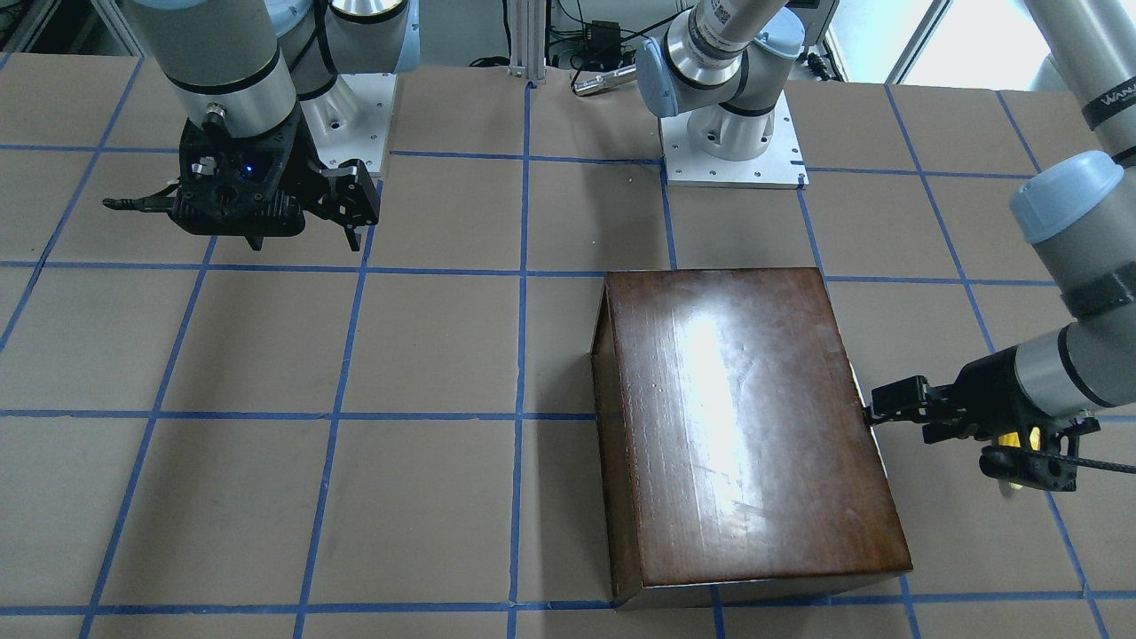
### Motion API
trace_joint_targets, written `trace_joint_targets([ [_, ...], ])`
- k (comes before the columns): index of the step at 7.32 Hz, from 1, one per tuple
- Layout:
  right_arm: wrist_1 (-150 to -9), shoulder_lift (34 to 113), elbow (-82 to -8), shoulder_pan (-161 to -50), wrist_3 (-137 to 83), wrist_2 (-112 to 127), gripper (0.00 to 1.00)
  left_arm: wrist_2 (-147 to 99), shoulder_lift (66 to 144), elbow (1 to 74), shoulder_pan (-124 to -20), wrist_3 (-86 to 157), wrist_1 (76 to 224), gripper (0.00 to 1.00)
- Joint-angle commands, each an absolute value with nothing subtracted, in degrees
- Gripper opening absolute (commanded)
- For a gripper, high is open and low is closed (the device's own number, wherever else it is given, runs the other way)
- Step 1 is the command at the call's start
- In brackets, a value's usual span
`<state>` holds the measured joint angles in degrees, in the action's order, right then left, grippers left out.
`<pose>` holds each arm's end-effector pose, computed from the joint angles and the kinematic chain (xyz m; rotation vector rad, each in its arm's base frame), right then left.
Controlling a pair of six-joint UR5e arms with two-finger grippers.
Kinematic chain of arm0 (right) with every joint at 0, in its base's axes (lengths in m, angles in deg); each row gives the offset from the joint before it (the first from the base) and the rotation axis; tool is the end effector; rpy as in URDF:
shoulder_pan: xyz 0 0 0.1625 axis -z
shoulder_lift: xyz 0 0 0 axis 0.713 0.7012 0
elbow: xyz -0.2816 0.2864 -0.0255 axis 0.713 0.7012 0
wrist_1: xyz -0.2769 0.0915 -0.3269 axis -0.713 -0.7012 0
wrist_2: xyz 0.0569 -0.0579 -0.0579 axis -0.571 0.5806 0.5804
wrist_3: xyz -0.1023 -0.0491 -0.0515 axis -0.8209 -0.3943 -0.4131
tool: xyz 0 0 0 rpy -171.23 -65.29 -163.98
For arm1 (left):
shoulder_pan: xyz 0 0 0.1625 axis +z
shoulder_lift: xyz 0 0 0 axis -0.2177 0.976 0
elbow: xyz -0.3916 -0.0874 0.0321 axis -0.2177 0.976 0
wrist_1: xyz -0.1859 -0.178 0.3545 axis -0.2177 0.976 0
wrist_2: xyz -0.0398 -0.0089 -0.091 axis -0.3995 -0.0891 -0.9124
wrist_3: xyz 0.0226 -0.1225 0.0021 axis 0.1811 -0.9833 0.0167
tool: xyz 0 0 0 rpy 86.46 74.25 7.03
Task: Open drawer and put corn inside
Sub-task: 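Move the left gripper down beside the cabinet to the white drawer handle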
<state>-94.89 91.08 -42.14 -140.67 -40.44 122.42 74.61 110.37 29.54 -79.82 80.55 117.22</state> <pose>0.1768 -0.5191 0.4197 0.0552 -3.1065 -0.0149 0.0988 -0.6531 0.2596 -0.1582 -2.8446 -0.1061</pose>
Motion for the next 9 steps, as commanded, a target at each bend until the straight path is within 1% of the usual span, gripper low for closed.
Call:
trace_joint_targets([
  [1,-94.89,91.08,-42.14,-140.67,-40.44,122.42,1.0,74.3,111.0,29.57,-78.67,80.28,117.22,1.0],
  [9,-94.89,91.08,-42.14,-140.67,-40.44,122.42,1.0,72.28,112.41,30.8,-78.67,80.36,117.13,1.0],
])
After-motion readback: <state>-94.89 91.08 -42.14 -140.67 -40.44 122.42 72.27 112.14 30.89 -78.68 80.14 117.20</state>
